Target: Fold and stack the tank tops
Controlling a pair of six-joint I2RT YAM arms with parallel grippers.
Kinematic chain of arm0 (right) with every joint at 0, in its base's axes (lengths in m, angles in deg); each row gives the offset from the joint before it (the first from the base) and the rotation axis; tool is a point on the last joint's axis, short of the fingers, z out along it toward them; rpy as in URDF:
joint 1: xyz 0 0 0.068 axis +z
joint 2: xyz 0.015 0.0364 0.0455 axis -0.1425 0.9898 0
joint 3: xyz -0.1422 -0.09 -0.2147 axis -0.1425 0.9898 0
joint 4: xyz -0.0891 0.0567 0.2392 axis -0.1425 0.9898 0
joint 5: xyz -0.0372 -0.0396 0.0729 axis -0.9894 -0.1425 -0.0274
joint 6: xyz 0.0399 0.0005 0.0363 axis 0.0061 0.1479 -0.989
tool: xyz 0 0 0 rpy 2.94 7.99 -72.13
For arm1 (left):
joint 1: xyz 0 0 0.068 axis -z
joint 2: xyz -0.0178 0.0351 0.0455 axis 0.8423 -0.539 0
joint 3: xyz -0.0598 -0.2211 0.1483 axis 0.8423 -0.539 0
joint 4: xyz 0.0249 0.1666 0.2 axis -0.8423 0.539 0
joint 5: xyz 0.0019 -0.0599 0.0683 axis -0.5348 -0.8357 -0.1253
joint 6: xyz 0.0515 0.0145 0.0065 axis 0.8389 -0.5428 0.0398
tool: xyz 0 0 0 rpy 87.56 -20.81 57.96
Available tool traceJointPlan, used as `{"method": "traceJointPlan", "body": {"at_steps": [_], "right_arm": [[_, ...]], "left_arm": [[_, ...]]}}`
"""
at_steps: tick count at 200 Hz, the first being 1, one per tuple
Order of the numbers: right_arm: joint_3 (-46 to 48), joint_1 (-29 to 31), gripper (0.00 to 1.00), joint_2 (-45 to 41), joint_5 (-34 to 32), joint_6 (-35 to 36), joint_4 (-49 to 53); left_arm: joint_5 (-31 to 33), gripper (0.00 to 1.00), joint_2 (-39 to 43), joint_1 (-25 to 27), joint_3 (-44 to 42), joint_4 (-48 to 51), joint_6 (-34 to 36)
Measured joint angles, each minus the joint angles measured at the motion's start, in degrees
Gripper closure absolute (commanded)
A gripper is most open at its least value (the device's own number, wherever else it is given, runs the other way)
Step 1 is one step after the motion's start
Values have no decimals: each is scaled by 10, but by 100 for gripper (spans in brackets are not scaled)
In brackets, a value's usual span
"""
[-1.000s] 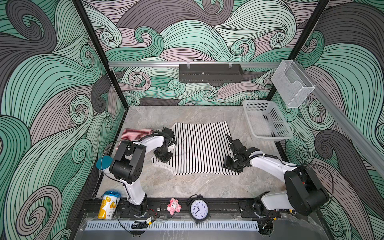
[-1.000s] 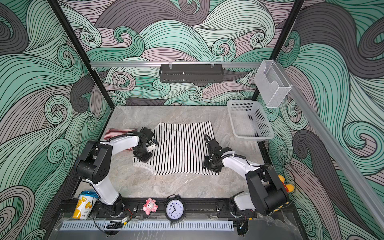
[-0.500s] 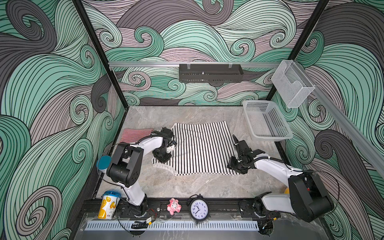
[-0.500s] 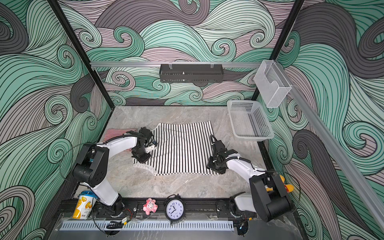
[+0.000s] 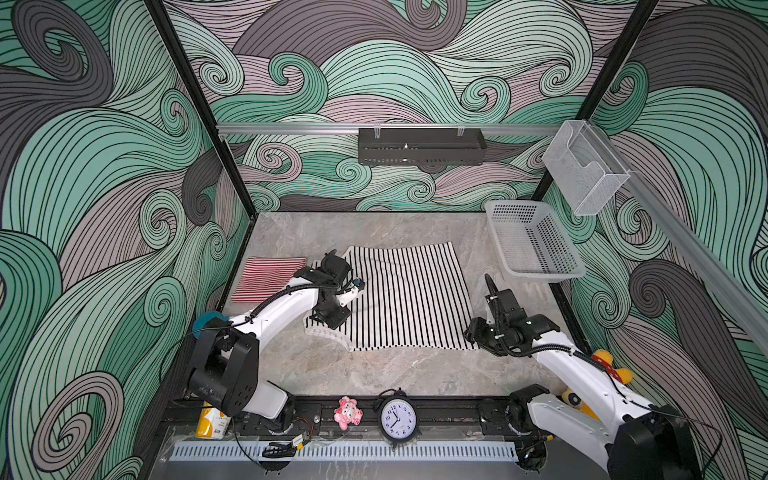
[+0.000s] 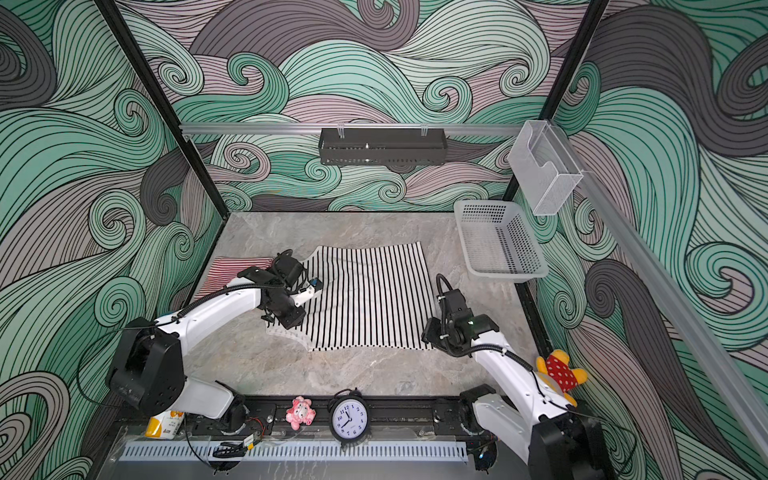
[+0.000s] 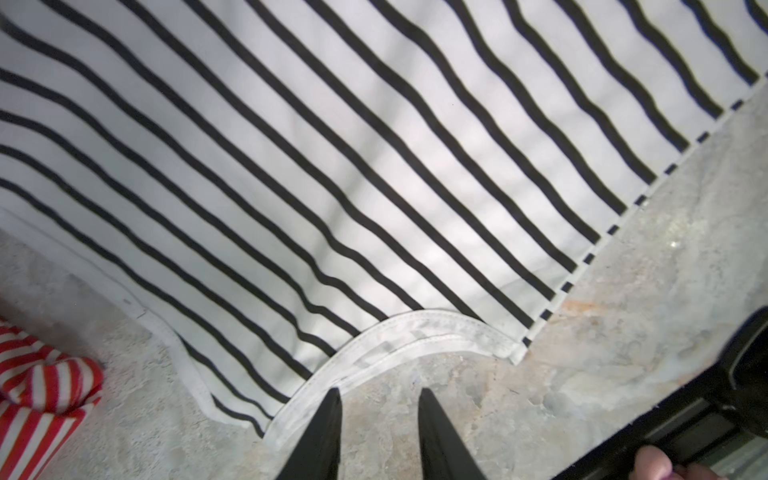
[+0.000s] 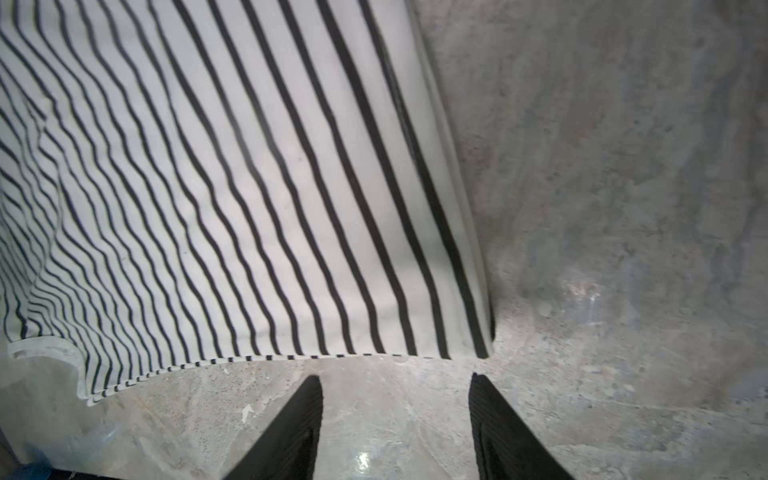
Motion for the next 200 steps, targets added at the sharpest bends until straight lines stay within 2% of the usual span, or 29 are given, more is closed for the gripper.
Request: {"method": "traceJointPlan", "body": {"at_steps": [41, 86, 136, 156, 171, 200], "right_arm": [[39, -28, 45, -30, 6, -13, 10], [59, -46, 51, -3, 12, -20, -17], [60, -63, 58, 30, 19, -30, -63], [60, -64, 70, 38, 22, -32, -76], [61, -64, 76, 44, 23, -30, -82], [61, -64, 77, 49, 24, -29, -85]], "left_arm": [[-2, 66, 3, 56, -38, -19, 8], [-1, 67, 7, 94, -60, -38, 9], [0, 67, 33, 102, -64, -46, 8], [0, 67, 34, 102, -65, -51, 8], [0, 67, 35, 103, -68, -51, 8], [0, 67, 37, 103, -73, -52, 8]]}}
